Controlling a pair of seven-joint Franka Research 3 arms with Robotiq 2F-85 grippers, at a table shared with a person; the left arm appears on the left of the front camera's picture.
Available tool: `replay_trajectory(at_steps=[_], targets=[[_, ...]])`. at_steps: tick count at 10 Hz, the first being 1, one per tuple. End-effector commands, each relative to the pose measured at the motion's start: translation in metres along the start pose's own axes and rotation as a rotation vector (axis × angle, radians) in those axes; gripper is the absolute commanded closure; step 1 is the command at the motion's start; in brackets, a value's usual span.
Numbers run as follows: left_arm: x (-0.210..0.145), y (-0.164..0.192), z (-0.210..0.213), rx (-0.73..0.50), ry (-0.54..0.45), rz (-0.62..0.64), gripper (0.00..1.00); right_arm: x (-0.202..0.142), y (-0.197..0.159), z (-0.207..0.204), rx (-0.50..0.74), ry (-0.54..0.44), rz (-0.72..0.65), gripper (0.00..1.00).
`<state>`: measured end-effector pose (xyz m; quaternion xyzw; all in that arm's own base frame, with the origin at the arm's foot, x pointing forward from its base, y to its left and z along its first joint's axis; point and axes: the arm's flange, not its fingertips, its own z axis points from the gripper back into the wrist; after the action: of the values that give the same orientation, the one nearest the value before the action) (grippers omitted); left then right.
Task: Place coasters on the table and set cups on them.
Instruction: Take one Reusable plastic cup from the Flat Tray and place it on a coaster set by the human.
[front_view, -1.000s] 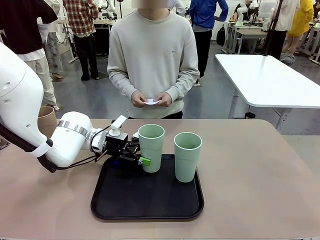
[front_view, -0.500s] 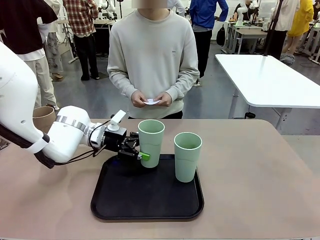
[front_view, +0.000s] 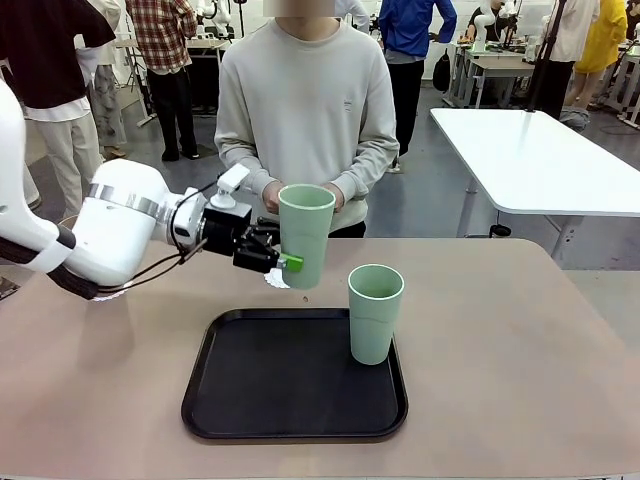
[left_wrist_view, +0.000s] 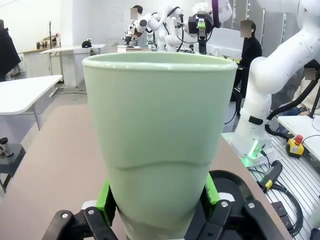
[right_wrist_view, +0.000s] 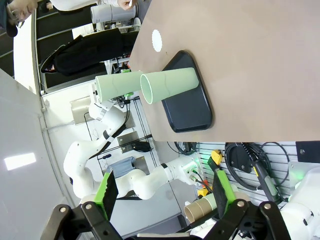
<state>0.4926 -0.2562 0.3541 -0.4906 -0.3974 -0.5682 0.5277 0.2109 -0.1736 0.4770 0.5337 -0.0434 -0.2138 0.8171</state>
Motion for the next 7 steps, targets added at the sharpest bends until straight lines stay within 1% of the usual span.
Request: replay_trajectory(at_steps=[1, 2, 3, 5, 6, 7], targets=[[0.002, 0.007, 0.005, 0.02, 0.025, 0.044, 0.77, -0.001, -0.001, 0.0, 0.012, 0.002, 0.008, 0.0], [0.003, 0.002, 0.01, 0.06, 0.018, 0.065, 0.77, -0.001, -0.001, 0.0, 0.012, 0.002, 0.008, 0.0], [0.005, 0.003, 0.004, 0.014, 0.004, 0.011, 0.77, -0.001, -0.001, 0.0, 0.012, 0.002, 0.008, 0.0], [0.005, 0.003, 0.004, 0.014, 0.004, 0.011, 0.77, -0.001, -0.001, 0.0, 0.012, 0.002, 0.008, 0.0], [0.003, 0.004, 0.008, 0.029, 0.009, 0.028, 0.17, -0.001, -0.001, 0.0, 0.012, 0.002, 0.008, 0.0], [-0.007, 0.035, 0.016, 0.04, 0.005, 0.042, 0.17, -0.001, -0.001, 0.0, 0.012, 0.002, 0.008, 0.0]])
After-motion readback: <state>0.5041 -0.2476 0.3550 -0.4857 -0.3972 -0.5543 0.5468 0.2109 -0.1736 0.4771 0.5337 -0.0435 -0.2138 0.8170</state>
